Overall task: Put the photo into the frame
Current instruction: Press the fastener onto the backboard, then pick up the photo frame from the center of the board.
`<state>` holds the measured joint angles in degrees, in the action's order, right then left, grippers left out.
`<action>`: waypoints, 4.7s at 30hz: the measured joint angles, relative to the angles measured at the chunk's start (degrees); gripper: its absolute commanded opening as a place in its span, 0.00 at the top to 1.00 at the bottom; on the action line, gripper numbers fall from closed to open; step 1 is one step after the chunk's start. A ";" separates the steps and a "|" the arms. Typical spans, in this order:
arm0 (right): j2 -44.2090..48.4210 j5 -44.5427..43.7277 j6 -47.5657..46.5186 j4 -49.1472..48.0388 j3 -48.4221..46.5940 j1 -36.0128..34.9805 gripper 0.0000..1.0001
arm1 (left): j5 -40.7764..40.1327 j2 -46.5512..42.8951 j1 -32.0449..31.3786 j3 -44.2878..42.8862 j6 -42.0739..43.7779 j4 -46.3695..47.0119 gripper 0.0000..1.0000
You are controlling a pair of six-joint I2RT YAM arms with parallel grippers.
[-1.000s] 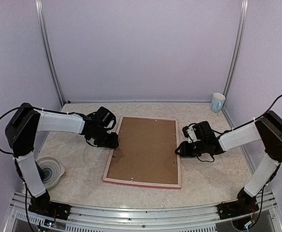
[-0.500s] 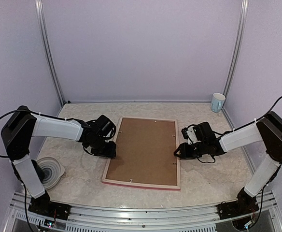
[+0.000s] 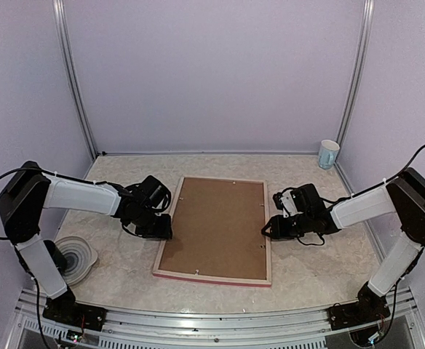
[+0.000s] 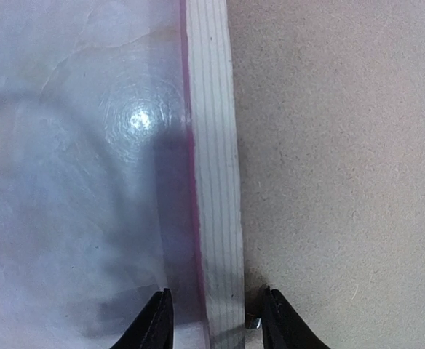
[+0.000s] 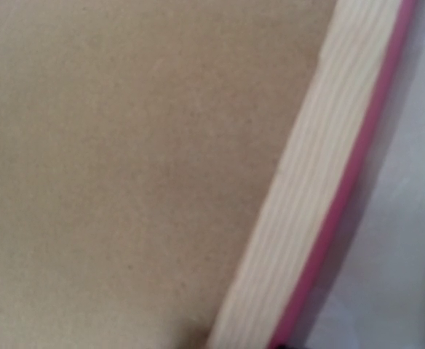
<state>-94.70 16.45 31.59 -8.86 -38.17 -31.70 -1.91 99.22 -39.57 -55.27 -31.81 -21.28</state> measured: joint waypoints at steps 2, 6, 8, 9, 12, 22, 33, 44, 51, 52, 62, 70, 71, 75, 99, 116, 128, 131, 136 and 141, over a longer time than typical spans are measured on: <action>0.00 0.02 0.00 0.00 0.00 -0.07 0.63 | -0.02 0.00 0.00 0.02 -0.15 0.09 0.61; 0.00 0.02 -0.02 0.00 -0.02 -0.17 0.64 | 0.00 0.02 0.00 0.04 -0.46 0.20 0.66; 0.00 0.09 -0.02 0.00 -0.02 -0.22 0.64 | -0.02 0.04 0.00 0.04 -0.57 0.42 0.67; 0.00 0.07 -0.02 0.00 -0.02 -0.28 0.64 | -0.04 0.04 0.00 0.04 -0.59 0.44 0.68; 0.00 0.09 -0.02 0.00 -0.02 -0.31 0.64 | 0.00 0.07 -0.09 0.04 -0.74 0.55 0.69; -0.17 0.35 -0.02 0.00 -0.17 -0.39 0.64 | -0.24 0.17 -0.66 -0.39 -0.72 0.39 0.67; -3.23 0.48 -0.63 1.62 -4.46 -0.39 0.57 | -1.77 1.44 -0.09 -2.45 0.24 -1.16 0.65; -3.98 0.68 -3.87 4.20 -7.48 -0.09 0.20 | -0.68 1.51 2.36 -2.99 2.71 3.13 0.42; 0.96 -2.12 -8.17 11.28 -7.50 0.02 0.01 | -2.08 -8.20 2.36 -1.68 4.31 3.67 0.24; 1.92 -2.40 -8.59 11.87 -7.50 0.15 0.01 | -2.27 -10.14 2.34 -1.55 4.74 3.74 0.16; 9.46 -2.78 -11.19 14.03 -4.13 3.39 0.01 | -2.23 -21.90 -6.80 -0.76 13.79 7.23 0.01; 12.09 -2.32 -11.85 15.56 -2.89 6.80 0.01 | 2.60 -17.03 -17.79 1.95 28.81 13.60 0.01; 12.50 -2.32 -11.98 15.63 -2.86 7.10 0.01 | 3.65 -16.13 -18.32 2.58 30.67 14.53 0.01; 14.03 -2.12 -12.48 15.87 -2.58 7.78 0.01 | 7.04 -12.96 -20.85 3.93 37.44 17.55 0.05; 15.63 0.96 -12.26 14.58 1.53 8.33 0.01 | 11.78 4.87 -26.05 -2.80 56.15 19.10 0.37; 15.63 3.02 -11.21 12.57 3.26 8.33 0.01 | 10.12 10.56 -26.14 -6.71 57.64 16.26 0.60; 15.06 4.35 -10.67 11.78 3.32 8.33 0.01 | 11.39 10.82 -26.47 -7.21 58.27 15.69 0.86; 14.84 4.63 -10.38 11.61 3.32 8.33 0.01 | 11.52 10.82 -26.58 -7.50 58.25 15.30 0.95; 14.43 6.12 -9.18 10.34 3.67 8.33 0.01 | 11.41 10.80 -26.58 -7.80 58.80 14.71 1.00; 12.98 9.60 -6.51 7.39 5.29 8.33 0.01 | 10.62 10.54 -26.75 -7.85 58.82 14.14 1.00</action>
<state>-81.71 26.04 25.08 -1.48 -32.88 -23.38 8.71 109.75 -66.32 -63.11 27.00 -7.14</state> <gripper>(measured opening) 0.993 0.116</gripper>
